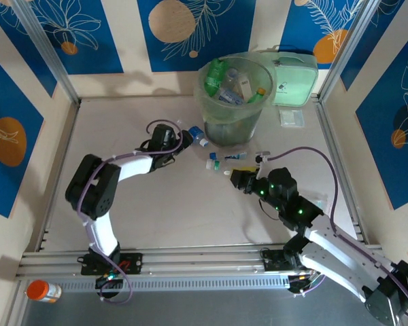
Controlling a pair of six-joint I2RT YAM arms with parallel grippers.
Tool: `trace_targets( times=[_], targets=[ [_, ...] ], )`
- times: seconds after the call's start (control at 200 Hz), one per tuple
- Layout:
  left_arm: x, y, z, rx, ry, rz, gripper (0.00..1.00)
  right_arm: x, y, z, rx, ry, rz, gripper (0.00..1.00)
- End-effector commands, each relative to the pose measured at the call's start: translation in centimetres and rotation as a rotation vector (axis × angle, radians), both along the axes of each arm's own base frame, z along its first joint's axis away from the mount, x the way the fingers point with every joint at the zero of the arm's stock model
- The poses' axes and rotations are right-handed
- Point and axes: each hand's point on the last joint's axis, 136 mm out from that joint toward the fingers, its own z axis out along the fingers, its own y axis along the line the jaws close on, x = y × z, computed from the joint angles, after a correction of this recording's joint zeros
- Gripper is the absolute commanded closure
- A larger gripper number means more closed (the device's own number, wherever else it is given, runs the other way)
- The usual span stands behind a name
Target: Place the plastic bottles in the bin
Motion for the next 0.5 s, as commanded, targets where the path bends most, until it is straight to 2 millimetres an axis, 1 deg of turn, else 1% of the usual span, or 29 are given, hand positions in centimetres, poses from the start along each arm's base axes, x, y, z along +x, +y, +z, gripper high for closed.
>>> trace_targets(
  times=[0.0, 0.075, 0.17, 0.255, 0.395, 0.495],
  targets=[
    [2.4, -1.4, 0.9, -0.062, -0.009, -0.025, 0.01, 0.6, -1.2, 2.1, 0.055, -0.082, -0.081, 0.49],
    [3.4, -2.0, 0.2, -0.055, 0.018, -0.023, 0.01, 0.3, -1.6, 2.6, 0.065, -0.095, -0.090, 0.49],
    [4.5, -2.2, -0.8, -0.048, 0.056, 0.003, 0.01, 0.0, -1.9, 3.2, 0.073, -0.109, -0.094, 0.49],
    [5.2, -1.8, -1.5, -0.013, 0.084, 0.038, 0.01, -0.1, -2.2, 3.4, 0.079, -0.115, -0.101, 0.49],
    [5.8, -0.9, -2.9, 0.048, 0.148, 0.098, 0.01, -0.1, -2.6, 3.6, 0.087, -0.116, -0.114, 0.50],
    [6.4, -0.5, -3.4, 0.085, 0.183, 0.135, 0.01, -0.1, -2.7, 3.6, 0.089, -0.118, -0.113, 0.50]
  ],
)
